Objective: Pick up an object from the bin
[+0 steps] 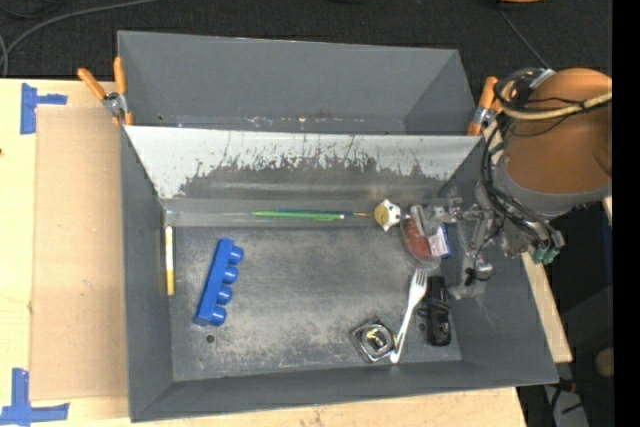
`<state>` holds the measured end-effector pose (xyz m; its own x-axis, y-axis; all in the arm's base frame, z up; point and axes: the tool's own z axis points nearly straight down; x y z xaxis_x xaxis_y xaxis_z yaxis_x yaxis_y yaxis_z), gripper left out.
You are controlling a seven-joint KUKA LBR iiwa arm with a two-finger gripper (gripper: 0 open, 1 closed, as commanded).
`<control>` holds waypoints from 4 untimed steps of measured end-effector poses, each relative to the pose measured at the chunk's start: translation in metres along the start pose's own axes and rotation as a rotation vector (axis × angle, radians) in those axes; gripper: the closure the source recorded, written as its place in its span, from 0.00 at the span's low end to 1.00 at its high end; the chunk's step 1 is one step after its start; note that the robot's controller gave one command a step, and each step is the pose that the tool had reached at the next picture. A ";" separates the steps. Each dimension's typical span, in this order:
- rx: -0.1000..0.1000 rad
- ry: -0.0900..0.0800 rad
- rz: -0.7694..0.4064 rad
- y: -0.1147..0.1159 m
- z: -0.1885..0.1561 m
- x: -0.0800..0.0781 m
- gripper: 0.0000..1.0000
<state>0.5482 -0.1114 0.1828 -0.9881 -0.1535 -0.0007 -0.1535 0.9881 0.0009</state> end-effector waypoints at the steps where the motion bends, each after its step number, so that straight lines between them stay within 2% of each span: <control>1: 0.000 0.000 -0.170 -0.025 0.024 0.021 0.00; 2: -0.006 0.004 -0.555 -0.007 0.055 0.021 0.00; 3: -0.010 -0.001 -0.683 -0.016 0.115 0.019 0.00; 4: -0.003 -0.004 -0.917 -0.019 0.113 0.023 1.00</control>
Offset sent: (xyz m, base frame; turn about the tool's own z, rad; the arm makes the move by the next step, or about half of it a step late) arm -0.0200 -0.0112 -0.0555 -0.5765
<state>0.5287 -0.1333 0.0696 -0.4791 -0.8778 -0.0062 -0.8778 0.4791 0.0012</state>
